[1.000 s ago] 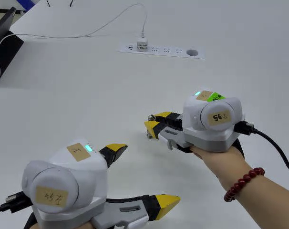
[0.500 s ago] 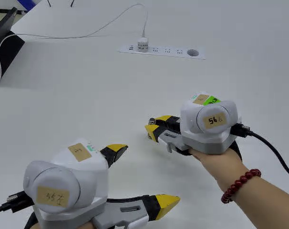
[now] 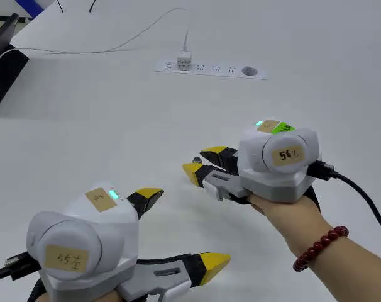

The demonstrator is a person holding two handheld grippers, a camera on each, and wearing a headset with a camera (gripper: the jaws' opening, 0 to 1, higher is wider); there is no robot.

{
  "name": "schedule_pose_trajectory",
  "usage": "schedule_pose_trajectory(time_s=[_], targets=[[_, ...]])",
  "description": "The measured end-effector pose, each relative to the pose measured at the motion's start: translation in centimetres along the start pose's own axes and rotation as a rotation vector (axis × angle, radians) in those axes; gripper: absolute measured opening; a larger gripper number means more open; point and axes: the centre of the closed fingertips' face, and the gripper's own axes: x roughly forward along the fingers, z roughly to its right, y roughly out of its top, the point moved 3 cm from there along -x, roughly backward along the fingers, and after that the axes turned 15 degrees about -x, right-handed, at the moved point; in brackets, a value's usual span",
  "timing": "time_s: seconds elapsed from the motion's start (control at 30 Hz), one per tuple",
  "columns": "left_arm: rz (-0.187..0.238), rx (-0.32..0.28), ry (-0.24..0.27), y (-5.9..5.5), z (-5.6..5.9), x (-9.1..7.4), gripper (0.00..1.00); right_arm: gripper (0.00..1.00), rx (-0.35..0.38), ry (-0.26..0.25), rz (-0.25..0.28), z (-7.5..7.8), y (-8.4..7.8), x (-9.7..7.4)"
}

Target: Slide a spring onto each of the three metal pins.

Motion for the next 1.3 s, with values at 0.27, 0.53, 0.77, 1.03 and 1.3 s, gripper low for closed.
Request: schedule_pose_trajectory(time_s=[0.27,0.53,0.77,1.03,1.3], targets=[[0.023,0.038,-0.015,0.7,0.6,0.2,0.83,0.36,0.049,-0.02,0.002,0.6,0.2,-1.6],[0.032,0.077,-0.017,1.3,0.8,0.4,0.81,0.45,0.078,-0.053,-0.001,1.0,0.2,-3.5],[0.025,0.116,-0.012,1.8,0.7,1.0,0.74,0.47,0.1,-0.087,0.004,1.8,0.1,-5.6],[0.017,0.107,0.011,2.2,0.0,2.1,0.64,0.5,0.121,-0.112,-0.003,2.7,-0.5,-7.7],[0.0,0.118,0.009,2.4,-0.1,3.3,0.55,0.51,0.116,-0.137,-0.01,3.2,-1.2,-9.7]])
